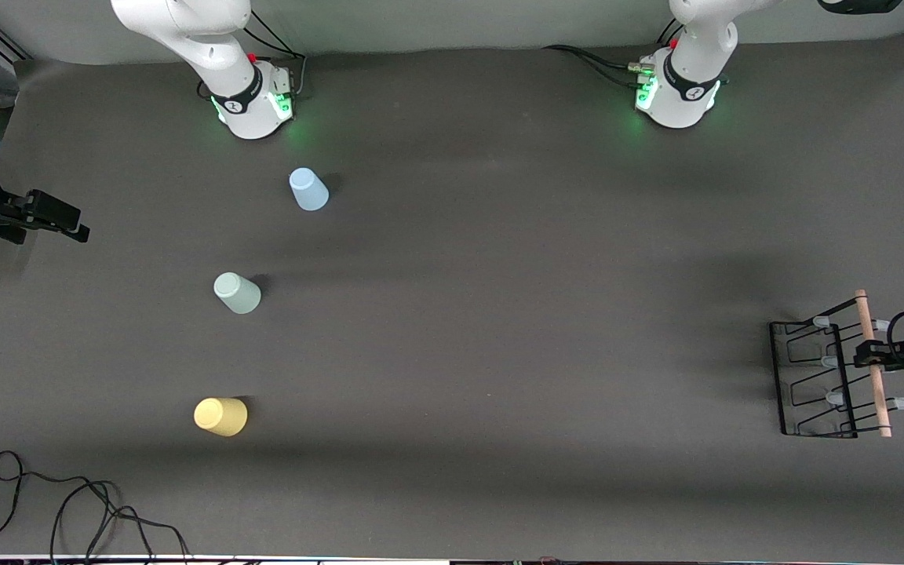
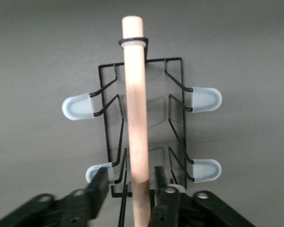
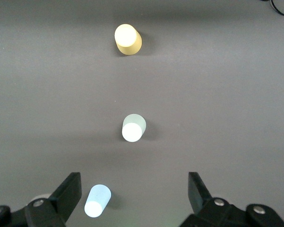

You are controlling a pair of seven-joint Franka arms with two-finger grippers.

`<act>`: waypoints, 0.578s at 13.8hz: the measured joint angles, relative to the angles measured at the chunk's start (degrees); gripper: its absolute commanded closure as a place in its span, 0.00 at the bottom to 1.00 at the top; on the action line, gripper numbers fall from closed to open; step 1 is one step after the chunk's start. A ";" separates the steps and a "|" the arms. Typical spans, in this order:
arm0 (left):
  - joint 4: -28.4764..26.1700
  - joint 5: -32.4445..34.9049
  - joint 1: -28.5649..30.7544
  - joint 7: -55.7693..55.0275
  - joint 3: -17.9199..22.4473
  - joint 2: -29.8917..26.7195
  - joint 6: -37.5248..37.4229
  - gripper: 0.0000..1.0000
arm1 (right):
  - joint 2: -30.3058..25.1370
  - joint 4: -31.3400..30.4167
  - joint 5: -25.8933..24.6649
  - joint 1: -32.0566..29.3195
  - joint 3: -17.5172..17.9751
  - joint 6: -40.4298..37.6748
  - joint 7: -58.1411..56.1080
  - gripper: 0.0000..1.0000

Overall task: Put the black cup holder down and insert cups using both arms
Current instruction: 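Close the left gripper on the wooden rod of the rack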

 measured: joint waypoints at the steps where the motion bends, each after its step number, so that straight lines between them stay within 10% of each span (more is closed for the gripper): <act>1: 0.00 -0.01 -0.01 0.00 -0.15 0.03 -0.04 0.93 | 0.00 0.00 0.00 0.00 0.00 0.00 0.00 0.00; 8: 0.68 0.00 -0.65 -2.32 -0.92 0.11 -1.79 1.00 | 0.00 0.00 0.01 0.00 0.00 0.00 0.00 0.00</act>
